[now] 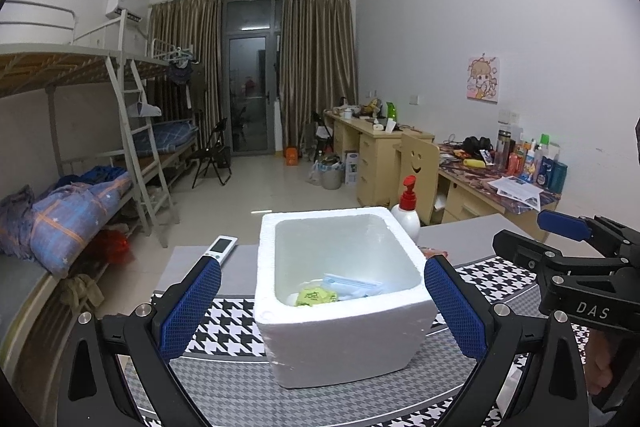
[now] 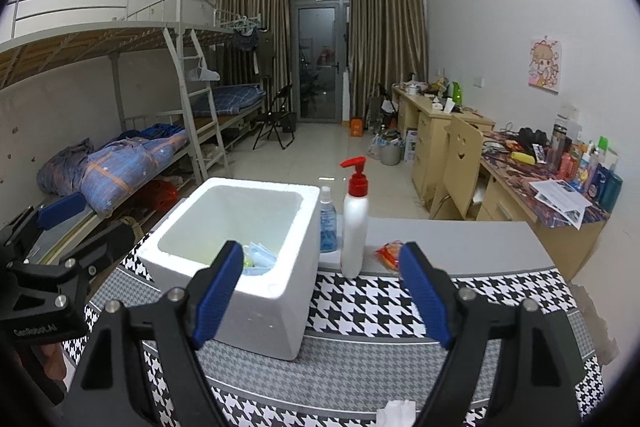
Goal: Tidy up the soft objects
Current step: 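Withdraw both tools from the foam box toward the white tissues on the runner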
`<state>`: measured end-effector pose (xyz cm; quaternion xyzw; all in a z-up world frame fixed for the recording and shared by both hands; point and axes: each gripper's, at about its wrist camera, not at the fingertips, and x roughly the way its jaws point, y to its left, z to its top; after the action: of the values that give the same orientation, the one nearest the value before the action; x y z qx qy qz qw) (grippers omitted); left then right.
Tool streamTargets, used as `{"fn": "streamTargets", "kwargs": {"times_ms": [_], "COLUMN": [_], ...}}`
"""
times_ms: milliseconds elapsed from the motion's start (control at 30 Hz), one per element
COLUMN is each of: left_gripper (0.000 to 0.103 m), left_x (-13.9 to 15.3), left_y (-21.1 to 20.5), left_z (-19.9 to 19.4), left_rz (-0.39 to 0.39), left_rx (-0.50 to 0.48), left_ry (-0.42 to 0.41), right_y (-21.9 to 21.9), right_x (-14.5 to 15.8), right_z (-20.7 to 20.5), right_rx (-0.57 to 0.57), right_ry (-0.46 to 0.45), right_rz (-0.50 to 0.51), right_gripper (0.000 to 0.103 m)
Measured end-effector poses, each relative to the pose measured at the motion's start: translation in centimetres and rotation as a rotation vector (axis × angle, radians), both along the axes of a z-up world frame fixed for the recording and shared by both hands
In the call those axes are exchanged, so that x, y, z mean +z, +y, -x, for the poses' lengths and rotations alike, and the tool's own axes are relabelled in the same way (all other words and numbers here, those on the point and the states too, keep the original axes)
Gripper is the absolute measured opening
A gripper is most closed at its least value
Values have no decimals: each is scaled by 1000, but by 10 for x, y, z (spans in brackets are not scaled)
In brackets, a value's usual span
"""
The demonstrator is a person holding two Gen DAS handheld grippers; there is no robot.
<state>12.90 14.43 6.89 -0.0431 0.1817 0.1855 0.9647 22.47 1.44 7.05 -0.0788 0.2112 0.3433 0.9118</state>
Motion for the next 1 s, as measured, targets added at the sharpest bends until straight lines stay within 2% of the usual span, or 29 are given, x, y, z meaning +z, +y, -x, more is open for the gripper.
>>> {"fn": "streamTargets", "kwargs": {"times_ms": [1000], "left_gripper": [102], "left_x": [-20], "left_y": [-36], "left_z": [18], "left_rz": [26], "left_rx": [-96], "left_ry": [-1], "right_y": [-54], "right_x": [-20], "right_z": [33], "right_rx": [-43], "right_ry": [-34], "right_rz": [-33], "right_gripper": [83]}}
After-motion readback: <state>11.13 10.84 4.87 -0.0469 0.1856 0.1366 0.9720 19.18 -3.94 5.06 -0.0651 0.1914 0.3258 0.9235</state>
